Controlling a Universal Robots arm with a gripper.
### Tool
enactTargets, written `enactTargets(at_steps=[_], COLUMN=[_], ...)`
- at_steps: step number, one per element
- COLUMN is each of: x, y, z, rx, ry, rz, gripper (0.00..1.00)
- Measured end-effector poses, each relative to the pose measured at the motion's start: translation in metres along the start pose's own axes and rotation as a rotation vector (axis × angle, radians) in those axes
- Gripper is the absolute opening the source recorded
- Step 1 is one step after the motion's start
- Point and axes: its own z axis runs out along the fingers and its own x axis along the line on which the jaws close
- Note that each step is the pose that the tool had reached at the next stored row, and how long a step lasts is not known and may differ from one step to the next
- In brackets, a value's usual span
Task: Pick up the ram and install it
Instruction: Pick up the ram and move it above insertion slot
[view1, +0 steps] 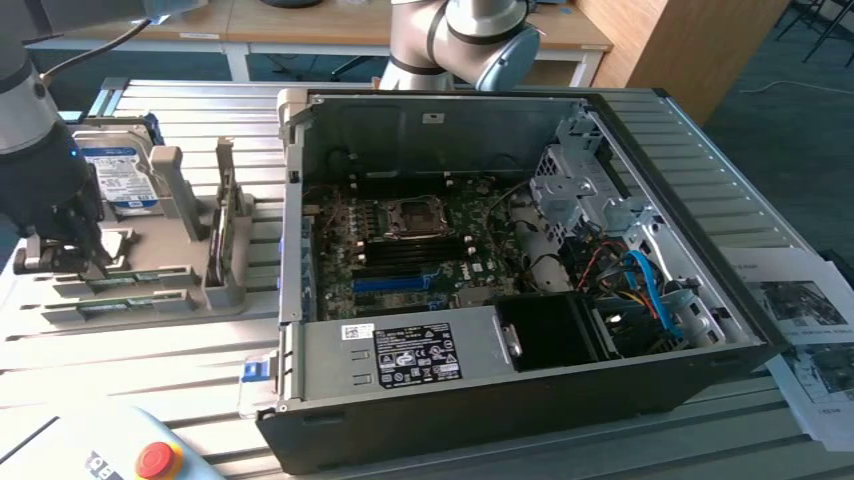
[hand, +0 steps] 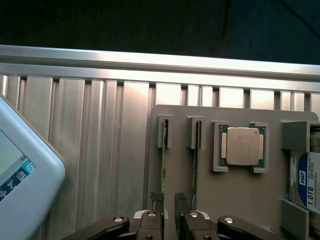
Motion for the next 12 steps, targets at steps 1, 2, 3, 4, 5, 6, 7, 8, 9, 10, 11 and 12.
enactTargets(at_steps=[1,2,3,4,5,6,7,8,9,10,11,12], x=[0.0,0.0,0.0,0.0,0.0,0.0,0.0,0.0,0.0,0.0,0.0,0.0], y=[0.0,-0.0001,-0.0001,-0.0002,-0.0002,-0.0003,-0.0003,-0.0004,-0.0004,-0.0005,-0.0005,-0.0006], z=[0.001,0.002,0.0032,0.0042,0.0052,0.0062,0.0072,0.0083,0.0093,0.0103,0.0113,0.0124], rx=[0.0,0.0001,0.0,0.0,0.0,0.0,0.0001,0.0,0.0,0.0001,0.0,0.0001], ry=[0.0,0.0,-0.0001,0.0,-0.0001,-0.0001,0.0,-0.0001,0.0,-0.0001,-0.0001,-0.0001], rz=[0.0,0.0,0.0,0.0,0.0,0.0,0.0,0.0,0.0,0.0,0.0,0.0], gripper=[0.24,0.24,0.24,0.24,0.24,0.24,0.24,0.24,0.24,0.24,0.24,0.24])
